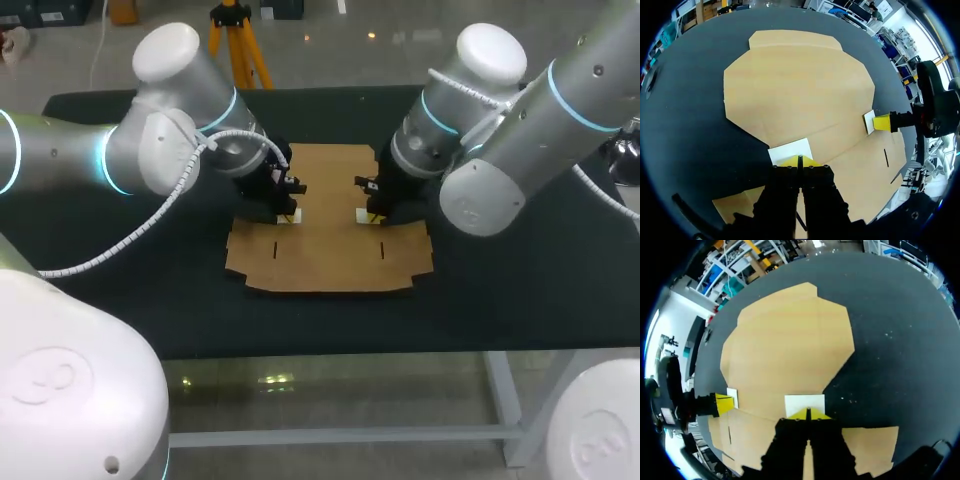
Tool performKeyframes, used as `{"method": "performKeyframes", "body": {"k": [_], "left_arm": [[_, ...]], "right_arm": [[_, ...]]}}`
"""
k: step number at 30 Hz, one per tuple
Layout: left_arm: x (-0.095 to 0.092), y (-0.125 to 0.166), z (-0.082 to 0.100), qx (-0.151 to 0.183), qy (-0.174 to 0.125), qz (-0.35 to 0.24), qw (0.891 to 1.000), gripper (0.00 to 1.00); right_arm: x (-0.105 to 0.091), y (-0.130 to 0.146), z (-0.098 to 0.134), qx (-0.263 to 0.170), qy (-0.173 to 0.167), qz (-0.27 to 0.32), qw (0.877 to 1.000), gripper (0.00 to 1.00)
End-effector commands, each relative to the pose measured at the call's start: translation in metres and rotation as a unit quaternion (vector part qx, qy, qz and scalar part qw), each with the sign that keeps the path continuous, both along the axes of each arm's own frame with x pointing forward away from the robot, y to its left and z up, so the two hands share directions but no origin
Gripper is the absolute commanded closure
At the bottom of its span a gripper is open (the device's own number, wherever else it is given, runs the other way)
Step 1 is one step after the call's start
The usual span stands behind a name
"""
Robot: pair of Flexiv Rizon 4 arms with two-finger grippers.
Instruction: Assemble the packaging by folding the flat box into shape, placing the metal phone stand inside, and closing the box properly
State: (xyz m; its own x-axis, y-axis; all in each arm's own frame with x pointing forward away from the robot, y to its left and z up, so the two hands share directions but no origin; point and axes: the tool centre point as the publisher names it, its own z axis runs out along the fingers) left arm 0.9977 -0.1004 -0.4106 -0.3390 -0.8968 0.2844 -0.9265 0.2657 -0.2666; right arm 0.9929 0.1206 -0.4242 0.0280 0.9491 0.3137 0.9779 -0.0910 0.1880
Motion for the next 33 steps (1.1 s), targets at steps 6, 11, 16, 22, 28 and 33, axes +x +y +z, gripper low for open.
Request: {"method": "performKeyframes", "body": {"k": [6,11,16,22,28,33], "left_arm": [[-0.005,0.007,0.014,-0.002,-0.01,0.014,1.0,1.0],[-0.005,0.017,0.028,-0.024,-0.006,0.021,0.999,1.0],[-0.009,0.026,0.041,-0.042,0.005,0.032,0.999,1.0],[-0.019,0.037,0.056,-0.058,0.012,0.044,0.997,1.0],[-0.031,0.041,0.066,-0.057,0.027,0.063,0.996,1.0],[-0.046,0.045,0.073,-0.064,0.04,0.066,0.995,1.0]], "right_arm": [[-0.005,-0.008,0.015,0.023,-0.017,-0.002,1.0,1.0],[-0.003,-0.02,0.026,0.06,-0.013,-0.002,0.998,1.0],[-0.003,-0.031,0.035,0.1,-0.003,0.015,0.995,1.0],[-0.004,-0.046,0.043,0.126,0.004,0.014,0.992,1.0],[-0.005,-0.057,0.049,0.154,0.016,0.019,0.988,1.0],[-0.013,-0.064,0.054,0.167,0.021,0.029,0.985,1.0]]}}
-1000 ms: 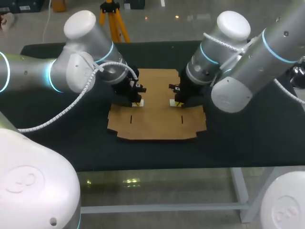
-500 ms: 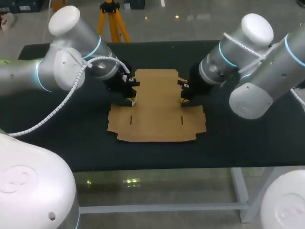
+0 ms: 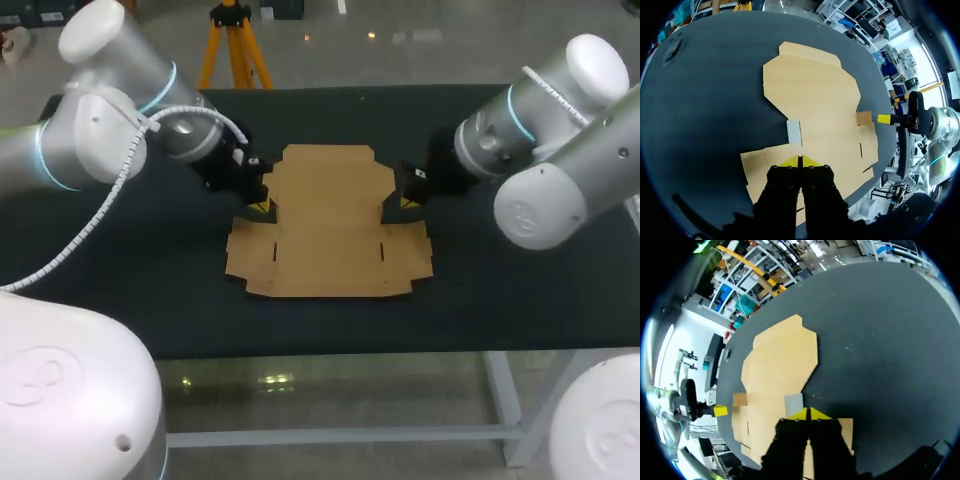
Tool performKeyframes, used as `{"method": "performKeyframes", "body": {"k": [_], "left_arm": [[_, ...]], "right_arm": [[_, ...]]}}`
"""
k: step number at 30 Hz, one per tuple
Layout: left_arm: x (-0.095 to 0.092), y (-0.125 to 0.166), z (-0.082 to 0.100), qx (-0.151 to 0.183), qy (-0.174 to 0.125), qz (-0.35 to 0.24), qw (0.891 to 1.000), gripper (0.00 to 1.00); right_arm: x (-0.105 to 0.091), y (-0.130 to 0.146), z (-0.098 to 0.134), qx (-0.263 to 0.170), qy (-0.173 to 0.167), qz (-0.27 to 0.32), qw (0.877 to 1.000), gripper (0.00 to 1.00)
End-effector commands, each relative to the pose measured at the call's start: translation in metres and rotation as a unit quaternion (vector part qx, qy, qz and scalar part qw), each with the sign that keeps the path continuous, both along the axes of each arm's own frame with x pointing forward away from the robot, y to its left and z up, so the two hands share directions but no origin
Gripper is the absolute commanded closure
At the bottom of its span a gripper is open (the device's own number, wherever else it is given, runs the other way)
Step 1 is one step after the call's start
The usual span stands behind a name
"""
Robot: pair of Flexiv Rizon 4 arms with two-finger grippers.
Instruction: Assemble the packaging by folding the flat box into shape, placing the metal phone stand inside, and closing the box properly
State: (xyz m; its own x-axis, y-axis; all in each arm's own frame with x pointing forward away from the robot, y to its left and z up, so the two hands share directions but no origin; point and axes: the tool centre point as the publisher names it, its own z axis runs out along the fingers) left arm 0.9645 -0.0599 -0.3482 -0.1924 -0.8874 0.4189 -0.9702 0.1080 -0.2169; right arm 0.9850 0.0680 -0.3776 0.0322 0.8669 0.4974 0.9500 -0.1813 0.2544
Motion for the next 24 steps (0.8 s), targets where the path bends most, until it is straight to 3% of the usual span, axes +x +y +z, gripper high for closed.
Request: {"method": "performKeyframes", "body": {"k": [1,14,24], "left_arm": [[-0.017,0.005,0.012,0.0,0.001,-0.001,1.0,1.0],[-0.052,0.012,0.027,-0.007,0.001,0.016,1.0,1.0],[-0.098,0.026,0.033,-0.021,0.005,0.038,0.999,1.0]], "right_arm": [[-0.007,-0.014,0.009,0.068,0.061,0.062,0.994,1.0],[-0.045,-0.04,0.018,0.074,0.064,0.061,0.993,1.0],[-0.08,-0.054,0.024,0.081,0.066,0.064,0.992,1.0]]}}
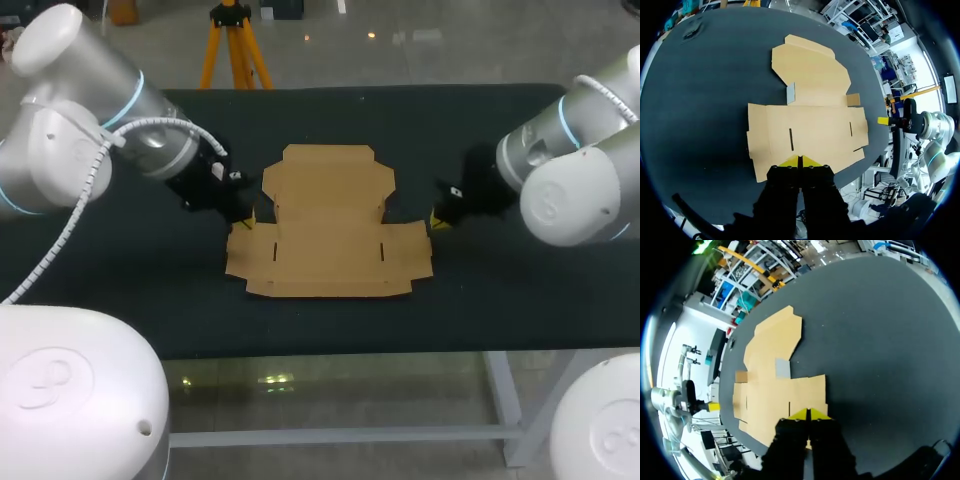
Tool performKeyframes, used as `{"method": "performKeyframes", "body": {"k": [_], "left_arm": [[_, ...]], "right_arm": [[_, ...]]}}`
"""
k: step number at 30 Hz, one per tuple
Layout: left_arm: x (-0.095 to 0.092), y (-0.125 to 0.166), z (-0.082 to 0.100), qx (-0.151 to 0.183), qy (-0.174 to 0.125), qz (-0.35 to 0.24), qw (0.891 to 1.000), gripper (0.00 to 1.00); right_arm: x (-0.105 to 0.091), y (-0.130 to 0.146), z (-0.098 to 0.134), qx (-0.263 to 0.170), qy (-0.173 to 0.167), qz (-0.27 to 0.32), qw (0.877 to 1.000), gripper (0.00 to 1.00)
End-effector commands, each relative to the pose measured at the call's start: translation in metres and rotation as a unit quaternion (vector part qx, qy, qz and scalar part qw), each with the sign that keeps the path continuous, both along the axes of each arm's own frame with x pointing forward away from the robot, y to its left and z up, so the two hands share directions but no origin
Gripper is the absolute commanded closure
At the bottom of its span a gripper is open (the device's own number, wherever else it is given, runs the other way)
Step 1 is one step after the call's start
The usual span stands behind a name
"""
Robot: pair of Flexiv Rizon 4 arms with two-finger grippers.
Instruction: Assemble the packaging by folding the flat box into shape, placing the metal phone stand inside, and closing the box properly
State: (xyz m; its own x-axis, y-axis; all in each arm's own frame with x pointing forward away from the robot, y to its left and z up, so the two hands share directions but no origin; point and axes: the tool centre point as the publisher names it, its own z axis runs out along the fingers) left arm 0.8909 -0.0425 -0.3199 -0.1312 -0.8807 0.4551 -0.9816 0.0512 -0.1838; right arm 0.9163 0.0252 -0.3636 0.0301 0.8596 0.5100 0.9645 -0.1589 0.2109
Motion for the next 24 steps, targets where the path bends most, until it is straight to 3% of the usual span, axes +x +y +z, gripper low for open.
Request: {"method": "performKeyframes", "body": {"k": [1,14,24], "left_arm": [[-0.029,0.009,0.004,-0.004,-0.01,0.015,1.0,1.0],[-0.063,0.031,-0.019,-0.025,0.013,0.045,0.999,1.0],[-0.081,0.044,-0.036,-0.037,0.018,0.045,0.998,1.0]], "right_arm": [[-0.015,-0.012,0.009,0.073,0.047,0.049,0.995,1.0],[-0.063,-0.007,-0.004,0.079,0.061,0.05,0.994,1.0],[-0.079,0.0,-0.011,0.078,0.056,0.043,0.994,1.0]]}}
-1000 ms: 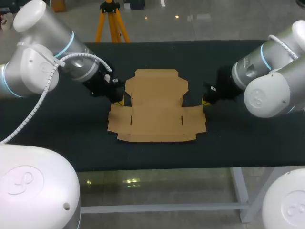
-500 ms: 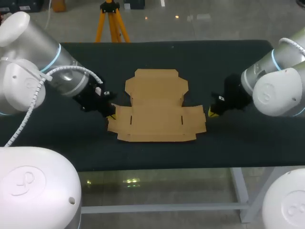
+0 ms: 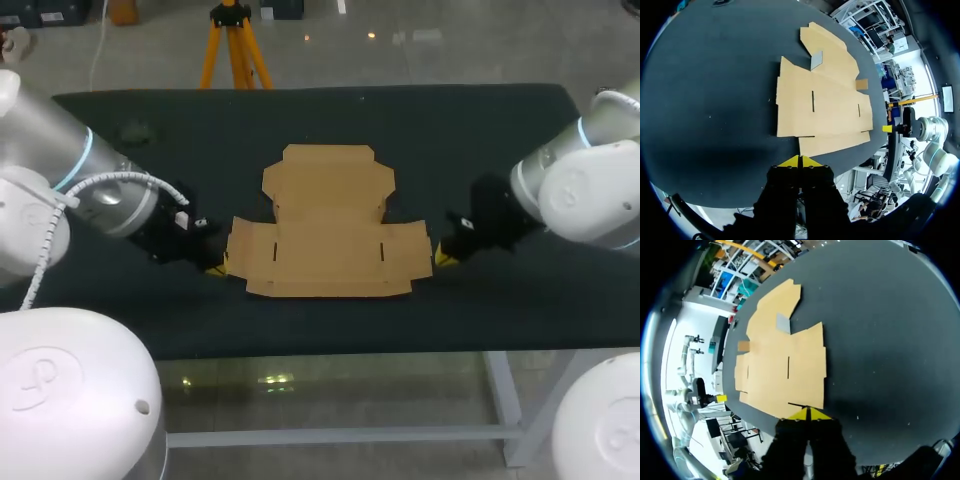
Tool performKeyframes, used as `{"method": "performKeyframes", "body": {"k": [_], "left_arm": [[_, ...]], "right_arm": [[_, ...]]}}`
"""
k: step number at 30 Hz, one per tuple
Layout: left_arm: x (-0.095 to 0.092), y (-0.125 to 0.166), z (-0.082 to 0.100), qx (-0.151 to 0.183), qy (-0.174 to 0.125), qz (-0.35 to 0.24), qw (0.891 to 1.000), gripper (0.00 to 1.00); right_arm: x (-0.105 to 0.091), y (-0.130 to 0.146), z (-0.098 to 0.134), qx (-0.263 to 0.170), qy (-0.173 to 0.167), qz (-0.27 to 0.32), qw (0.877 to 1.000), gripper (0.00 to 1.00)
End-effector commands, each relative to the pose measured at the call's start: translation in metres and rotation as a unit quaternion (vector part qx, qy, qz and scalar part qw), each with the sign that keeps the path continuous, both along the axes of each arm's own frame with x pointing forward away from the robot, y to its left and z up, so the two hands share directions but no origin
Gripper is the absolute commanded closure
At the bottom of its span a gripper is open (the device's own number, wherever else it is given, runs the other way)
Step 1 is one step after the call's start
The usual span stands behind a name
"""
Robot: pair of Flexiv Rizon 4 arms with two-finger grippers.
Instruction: Assemble the packaging by folding the flat box into shape, placing the metal phone stand inside, and closing the box properly
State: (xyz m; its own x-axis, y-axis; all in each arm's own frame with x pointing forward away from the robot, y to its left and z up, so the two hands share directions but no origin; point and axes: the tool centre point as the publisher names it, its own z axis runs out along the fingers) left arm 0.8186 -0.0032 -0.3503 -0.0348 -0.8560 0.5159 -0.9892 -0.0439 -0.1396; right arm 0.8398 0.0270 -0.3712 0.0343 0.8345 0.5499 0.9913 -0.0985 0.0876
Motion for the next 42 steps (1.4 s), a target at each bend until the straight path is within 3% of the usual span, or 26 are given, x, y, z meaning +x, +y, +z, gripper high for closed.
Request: {"method": "performKeyframes", "body": {"k": [1,19,28,42], "left_arm": [[-0.009,0.005,-0.007,-0.004,-0.001,0.002,1.0,1.0],[-0.012,0.006,-0.039,-0.015,0.022,-0.018,0.999,1.0],[-0.006,0.005,-0.053,-0.016,0.033,-0.024,0.999,1.0],[0.001,0.007,-0.058,-0.024,0.037,-0.032,0.999,1.0]], "right_arm": [[-0.004,-0.001,-0.006,0.054,0.0,0.004,0.999,1.0],[-0.03,0.007,-0.04,0.073,0.016,-0.009,0.997,1.0],[-0.026,0.014,-0.051,0.079,0.022,-0.009,0.997,1.0],[-0.013,0.033,-0.056,0.089,0.018,0.001,0.996,1.0]]}}
